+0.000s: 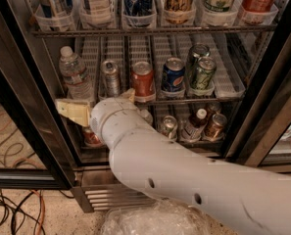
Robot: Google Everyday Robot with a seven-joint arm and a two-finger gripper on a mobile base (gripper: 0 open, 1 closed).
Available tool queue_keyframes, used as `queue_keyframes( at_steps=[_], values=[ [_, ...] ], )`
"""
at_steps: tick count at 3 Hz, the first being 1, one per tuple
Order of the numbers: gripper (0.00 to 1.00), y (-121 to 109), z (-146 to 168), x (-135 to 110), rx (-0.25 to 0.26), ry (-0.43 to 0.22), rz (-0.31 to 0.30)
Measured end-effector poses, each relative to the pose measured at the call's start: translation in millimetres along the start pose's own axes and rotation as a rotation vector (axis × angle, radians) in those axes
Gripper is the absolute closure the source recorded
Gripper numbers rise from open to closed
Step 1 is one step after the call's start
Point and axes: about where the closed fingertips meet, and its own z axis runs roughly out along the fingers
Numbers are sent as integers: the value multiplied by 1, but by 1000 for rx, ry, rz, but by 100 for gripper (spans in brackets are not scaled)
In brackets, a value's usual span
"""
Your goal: Pick water bottle from middle shelf of fridge
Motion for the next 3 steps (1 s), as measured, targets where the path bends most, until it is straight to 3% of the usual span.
queue_keyframes(
  at_steps=[1, 2, 3],
  values=[
    [0, 22, 7, -3, -13, 13, 9],
    [0, 39, 12, -3, -9, 43, -19],
    [0, 56, 24, 0, 21, 99, -27]
  ],
)
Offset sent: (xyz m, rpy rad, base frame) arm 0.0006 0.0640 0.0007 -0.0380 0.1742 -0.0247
